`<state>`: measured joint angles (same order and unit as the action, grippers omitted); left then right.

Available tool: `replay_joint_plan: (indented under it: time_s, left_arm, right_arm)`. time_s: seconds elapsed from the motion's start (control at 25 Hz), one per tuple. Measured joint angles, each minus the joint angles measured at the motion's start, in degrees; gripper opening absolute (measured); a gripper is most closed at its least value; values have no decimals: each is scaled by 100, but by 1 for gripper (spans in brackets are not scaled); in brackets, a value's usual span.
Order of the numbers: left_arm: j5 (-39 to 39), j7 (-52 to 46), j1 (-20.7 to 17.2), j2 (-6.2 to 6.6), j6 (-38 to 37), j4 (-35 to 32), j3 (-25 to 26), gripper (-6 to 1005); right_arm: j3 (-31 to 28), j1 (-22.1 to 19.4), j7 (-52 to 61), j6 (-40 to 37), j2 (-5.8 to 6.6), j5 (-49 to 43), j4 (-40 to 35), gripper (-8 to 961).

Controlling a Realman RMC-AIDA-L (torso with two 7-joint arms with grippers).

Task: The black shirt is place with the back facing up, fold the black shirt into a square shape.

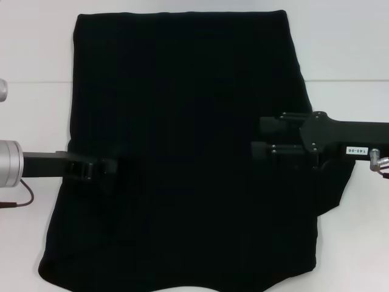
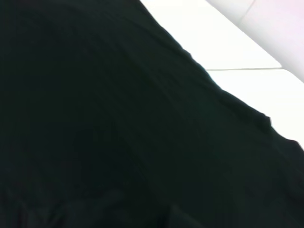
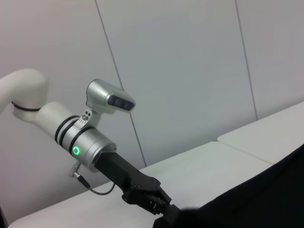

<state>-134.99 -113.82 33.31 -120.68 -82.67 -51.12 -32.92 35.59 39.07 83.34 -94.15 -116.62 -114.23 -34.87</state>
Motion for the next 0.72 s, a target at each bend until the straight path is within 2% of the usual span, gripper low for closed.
replay_joint_plan:
  time_s: [0.16,0.4,0.52,0.72]
  left_arm:
    - [31,153,-28,-28,42,0,-8,81]
    - [225,305,37,23,-565,-6,42,239]
    - [520,551,27,25,-881,37,53,326]
    - [1123,1256,30,-3,-1316,494,1,521]
  right_arm:
    - [0,-1,-2,3,2,34,-3,761]
    - [0,-15,195,233,71,36,-3,761]
    - [2,-37,642,532,155,16,-3,761]
    - [69,-28,2069,986,452,-238,-23,761]
